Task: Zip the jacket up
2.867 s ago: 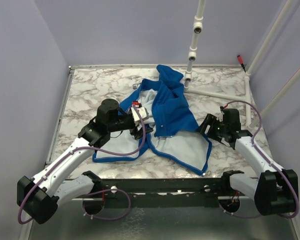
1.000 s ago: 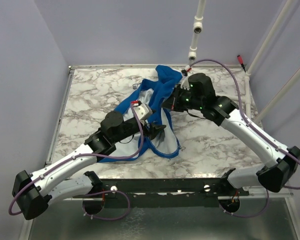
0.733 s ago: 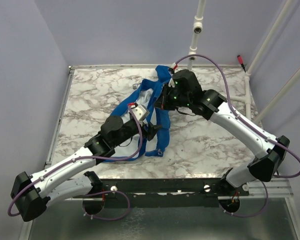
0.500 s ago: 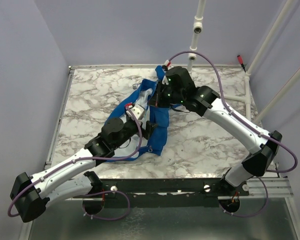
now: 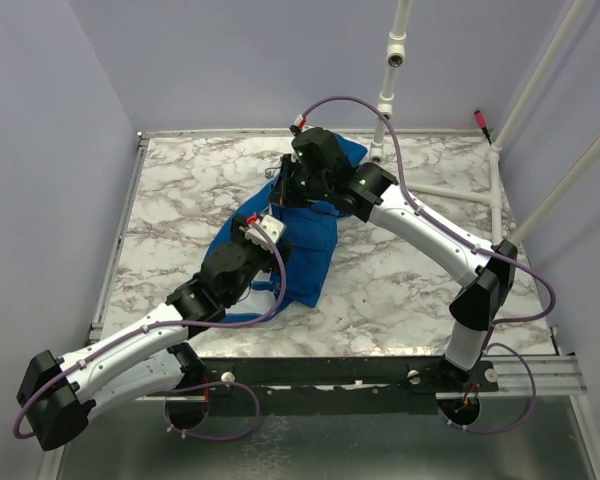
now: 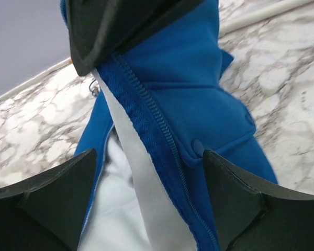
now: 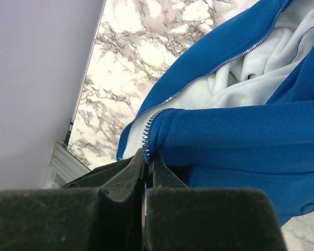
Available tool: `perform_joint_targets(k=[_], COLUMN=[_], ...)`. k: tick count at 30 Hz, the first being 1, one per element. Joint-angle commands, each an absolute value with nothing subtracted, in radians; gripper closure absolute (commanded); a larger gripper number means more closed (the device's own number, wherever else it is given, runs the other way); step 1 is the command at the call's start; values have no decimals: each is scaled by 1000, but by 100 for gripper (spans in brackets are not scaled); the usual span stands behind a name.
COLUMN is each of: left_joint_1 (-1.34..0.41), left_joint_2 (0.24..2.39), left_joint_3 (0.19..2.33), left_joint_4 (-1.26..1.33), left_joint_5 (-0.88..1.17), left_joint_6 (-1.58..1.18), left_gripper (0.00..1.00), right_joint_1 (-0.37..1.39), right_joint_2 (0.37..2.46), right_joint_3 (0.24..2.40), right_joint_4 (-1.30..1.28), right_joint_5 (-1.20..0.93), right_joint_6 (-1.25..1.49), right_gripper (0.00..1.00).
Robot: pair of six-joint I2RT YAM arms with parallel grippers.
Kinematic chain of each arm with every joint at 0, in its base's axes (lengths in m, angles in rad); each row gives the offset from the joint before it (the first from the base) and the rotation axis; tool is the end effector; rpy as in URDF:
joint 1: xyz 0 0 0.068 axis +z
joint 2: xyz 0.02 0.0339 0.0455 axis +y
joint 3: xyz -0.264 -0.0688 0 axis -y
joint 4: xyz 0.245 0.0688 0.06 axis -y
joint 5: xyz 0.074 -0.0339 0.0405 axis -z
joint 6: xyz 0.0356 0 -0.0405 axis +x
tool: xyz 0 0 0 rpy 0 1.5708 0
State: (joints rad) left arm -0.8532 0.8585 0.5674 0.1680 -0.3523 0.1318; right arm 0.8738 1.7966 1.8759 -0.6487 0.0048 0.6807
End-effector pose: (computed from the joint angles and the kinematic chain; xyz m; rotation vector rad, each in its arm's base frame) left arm 0.1447 -0.1471 0.2873 0.5586 1.5973 -0.2431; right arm 0.2639 0.3150 0.3909 -0.2167 2.2689 0.8708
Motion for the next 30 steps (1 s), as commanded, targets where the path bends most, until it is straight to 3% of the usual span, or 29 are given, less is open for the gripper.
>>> perform_joint_targets(k=[1,20,30], left_joint_1=[-861,-879,-865], left_joint_2=[859,937,928], left_joint_3=[523,493,464], left_joint_4=[143,178,173], left_joint_5=[-450,-494,-656], left_joint_6=[231,277,407], left_gripper=[17,18,24], right_joint_1=[895,894,894], right_joint_2=[1815,1880,1857], right_joint_3=[1933,2008,1968], right_joint_4=[-593,-587,-581], right_joint_5=[62,93,129], right_joint_6=[692,683,661], right_gripper=[99,99,99])
